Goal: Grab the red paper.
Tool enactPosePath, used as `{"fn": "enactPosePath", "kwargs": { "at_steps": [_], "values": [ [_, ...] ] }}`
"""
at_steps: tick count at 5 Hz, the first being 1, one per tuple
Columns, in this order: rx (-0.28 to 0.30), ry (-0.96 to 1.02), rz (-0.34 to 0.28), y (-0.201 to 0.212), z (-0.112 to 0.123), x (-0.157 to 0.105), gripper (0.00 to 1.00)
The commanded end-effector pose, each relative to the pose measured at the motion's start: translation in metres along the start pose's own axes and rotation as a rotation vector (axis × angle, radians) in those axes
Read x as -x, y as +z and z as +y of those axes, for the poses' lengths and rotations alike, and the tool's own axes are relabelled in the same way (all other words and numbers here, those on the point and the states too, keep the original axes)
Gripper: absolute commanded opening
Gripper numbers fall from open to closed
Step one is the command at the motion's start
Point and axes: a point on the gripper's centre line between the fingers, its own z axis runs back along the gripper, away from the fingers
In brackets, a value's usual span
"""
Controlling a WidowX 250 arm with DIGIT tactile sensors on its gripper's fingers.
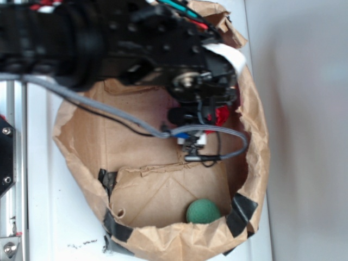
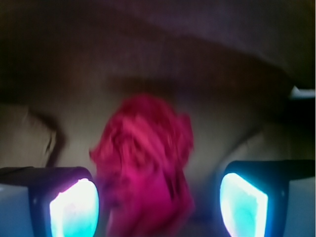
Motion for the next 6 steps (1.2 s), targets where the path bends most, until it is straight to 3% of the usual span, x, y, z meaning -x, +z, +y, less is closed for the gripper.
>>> {"fn": "enactPosePath", "kwargs": {
  "at_steps": [1,2,4,5,6],
  "values": [
    [-0.03,0.006,-0.03,-0.006,-0.005,-0.015,1.0],
    [-0.055,0.037,-0.043,-0.006,0.0,-0.023,0.0],
    [-0.094,0.079,-0.115,0.003,0.005,-0.031,0.0],
    [-0.084,0.091,-0.147,0.042,0.001,0.012,0.0],
    [-0.044,0.114,-0.204,0.079,0.004,0.023,0.0]
  ]
}}
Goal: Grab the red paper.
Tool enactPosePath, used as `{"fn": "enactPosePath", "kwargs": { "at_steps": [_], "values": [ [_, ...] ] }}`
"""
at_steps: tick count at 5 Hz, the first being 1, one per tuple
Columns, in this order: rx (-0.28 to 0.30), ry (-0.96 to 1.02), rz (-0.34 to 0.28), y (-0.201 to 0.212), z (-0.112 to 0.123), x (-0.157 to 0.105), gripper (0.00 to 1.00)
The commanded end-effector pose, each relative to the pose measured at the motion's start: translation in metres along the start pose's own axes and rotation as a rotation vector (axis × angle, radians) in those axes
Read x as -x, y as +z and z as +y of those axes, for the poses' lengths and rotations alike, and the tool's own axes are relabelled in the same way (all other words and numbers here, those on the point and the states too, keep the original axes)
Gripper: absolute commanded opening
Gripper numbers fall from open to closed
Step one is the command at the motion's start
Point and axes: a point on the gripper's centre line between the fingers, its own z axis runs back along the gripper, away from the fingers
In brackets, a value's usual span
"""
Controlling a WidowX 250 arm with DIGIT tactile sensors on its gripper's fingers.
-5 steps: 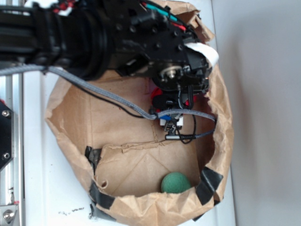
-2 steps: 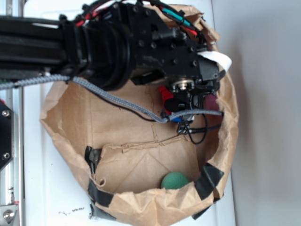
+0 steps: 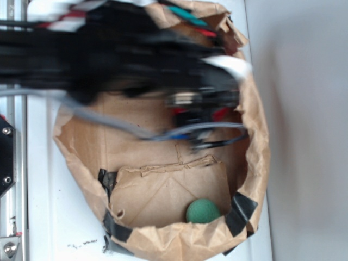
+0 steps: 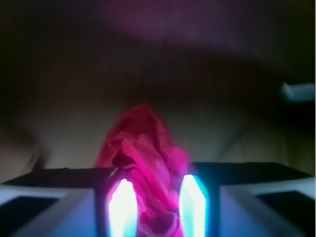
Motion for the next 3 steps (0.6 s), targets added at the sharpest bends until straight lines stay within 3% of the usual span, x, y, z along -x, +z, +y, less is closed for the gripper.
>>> {"fn": "enactPosePath", "kwargs": {
  "at_steps": [1,3],
  "values": [
    [-0.009,0.084,-0.136,0.0806,0.0246,-0.0001,0.0],
    [-0.026,0.075,-0.126,0.0819,0.0291,-0.01,0.0]
  ]
}}
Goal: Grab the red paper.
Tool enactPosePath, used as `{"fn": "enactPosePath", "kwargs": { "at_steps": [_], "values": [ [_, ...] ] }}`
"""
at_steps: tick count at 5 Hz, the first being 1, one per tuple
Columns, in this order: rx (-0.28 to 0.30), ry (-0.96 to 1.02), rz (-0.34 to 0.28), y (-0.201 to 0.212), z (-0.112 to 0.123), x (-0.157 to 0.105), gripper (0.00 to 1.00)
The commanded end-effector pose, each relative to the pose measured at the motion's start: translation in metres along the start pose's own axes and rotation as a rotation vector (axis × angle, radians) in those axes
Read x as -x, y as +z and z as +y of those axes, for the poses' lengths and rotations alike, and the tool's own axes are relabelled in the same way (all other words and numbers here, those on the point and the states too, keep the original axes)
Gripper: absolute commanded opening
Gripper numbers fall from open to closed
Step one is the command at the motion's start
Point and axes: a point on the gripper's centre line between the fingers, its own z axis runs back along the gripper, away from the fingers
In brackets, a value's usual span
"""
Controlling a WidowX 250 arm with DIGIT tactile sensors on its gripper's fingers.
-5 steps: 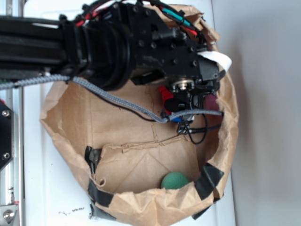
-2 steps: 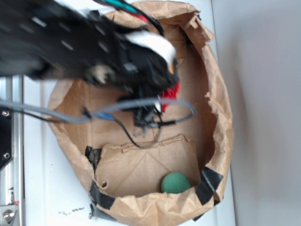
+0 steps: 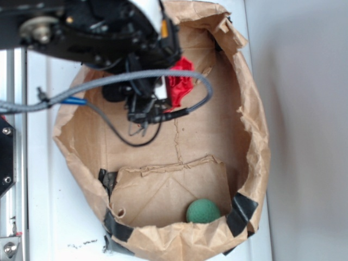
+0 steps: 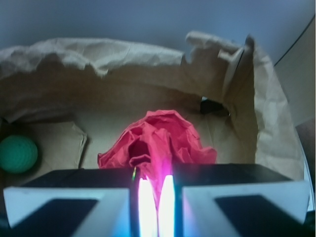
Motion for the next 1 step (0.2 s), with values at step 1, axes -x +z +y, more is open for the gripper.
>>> {"fn": "enactPosePath", "kwargs": {
  "at_steps": [1],
  "values": [
    [-0.067,-0.023,0.013,0.0063,0.005,-0.0177,0.0]
  ]
}}
